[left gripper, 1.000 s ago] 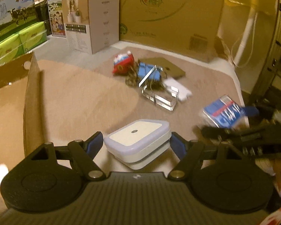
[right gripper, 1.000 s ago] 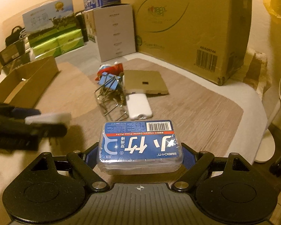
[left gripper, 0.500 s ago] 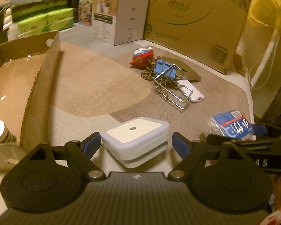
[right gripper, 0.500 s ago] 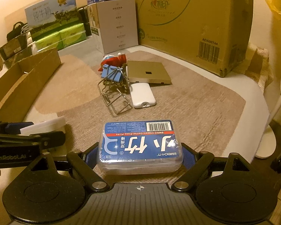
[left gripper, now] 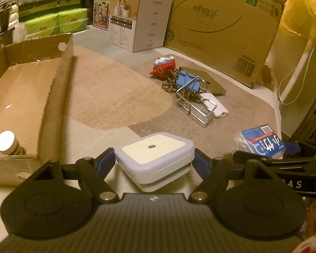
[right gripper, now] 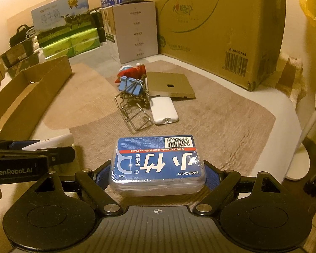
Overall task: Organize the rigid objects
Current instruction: 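Grasp the white square box with the left tool while the right tool holds the floss box, then carry both boxes to the tray and lower the white box in with the left tool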
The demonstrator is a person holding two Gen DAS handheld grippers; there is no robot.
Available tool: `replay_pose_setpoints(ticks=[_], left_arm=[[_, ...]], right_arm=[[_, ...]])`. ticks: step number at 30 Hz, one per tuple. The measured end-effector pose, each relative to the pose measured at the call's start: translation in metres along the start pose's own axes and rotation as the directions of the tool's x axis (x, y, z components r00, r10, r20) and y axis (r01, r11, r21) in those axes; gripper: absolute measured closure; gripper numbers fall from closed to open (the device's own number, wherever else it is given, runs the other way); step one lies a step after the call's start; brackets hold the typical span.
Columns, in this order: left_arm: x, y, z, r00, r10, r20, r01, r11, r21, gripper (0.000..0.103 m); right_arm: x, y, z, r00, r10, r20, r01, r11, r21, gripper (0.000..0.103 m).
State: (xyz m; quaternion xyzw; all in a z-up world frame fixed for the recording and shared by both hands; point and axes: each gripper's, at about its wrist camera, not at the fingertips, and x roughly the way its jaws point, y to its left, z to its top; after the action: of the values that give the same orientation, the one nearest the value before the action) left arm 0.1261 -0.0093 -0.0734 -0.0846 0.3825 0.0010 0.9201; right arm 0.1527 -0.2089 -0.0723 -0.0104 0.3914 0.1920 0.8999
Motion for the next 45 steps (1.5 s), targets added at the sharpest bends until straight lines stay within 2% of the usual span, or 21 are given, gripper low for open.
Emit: replay_pose_setpoints(ticks=[16, 24, 34, 45], left_arm=[[-0.078, 0.030, 0.019, 0.996, -0.028, 0.089, 0.027, 1.000, 0.006, 0.027], [-0.114, 0.048, 0.023, 0.993, -0.026, 0.118, 0.022, 0.999, 0.028, 0.027], [-0.144, 0.085, 0.023, 0.991, 0.001, 0.137, -0.007, 0.999, 0.045, 0.027], [-0.166, 0.125, 0.028, 0.986, 0.040, 0.161, -0.043, 0.999, 0.012, 0.027]], right_arm=[[-0.049, 0.042, 0.008, 0.999, 0.002, 0.047, 0.000, 0.999, -0.043, 0.017], [-0.064, 0.073, 0.015, 0.998, 0.037, 0.058, -0.033, 0.997, -0.073, 0.017], [-0.067, 0.113, 0.022, 0.993, 0.099, 0.062, -0.091, 0.990, -0.112, 0.017], [-0.062, 0.151, 0.035, 0.984, 0.162, 0.067, -0.149, 0.975, -0.162, 0.017]])
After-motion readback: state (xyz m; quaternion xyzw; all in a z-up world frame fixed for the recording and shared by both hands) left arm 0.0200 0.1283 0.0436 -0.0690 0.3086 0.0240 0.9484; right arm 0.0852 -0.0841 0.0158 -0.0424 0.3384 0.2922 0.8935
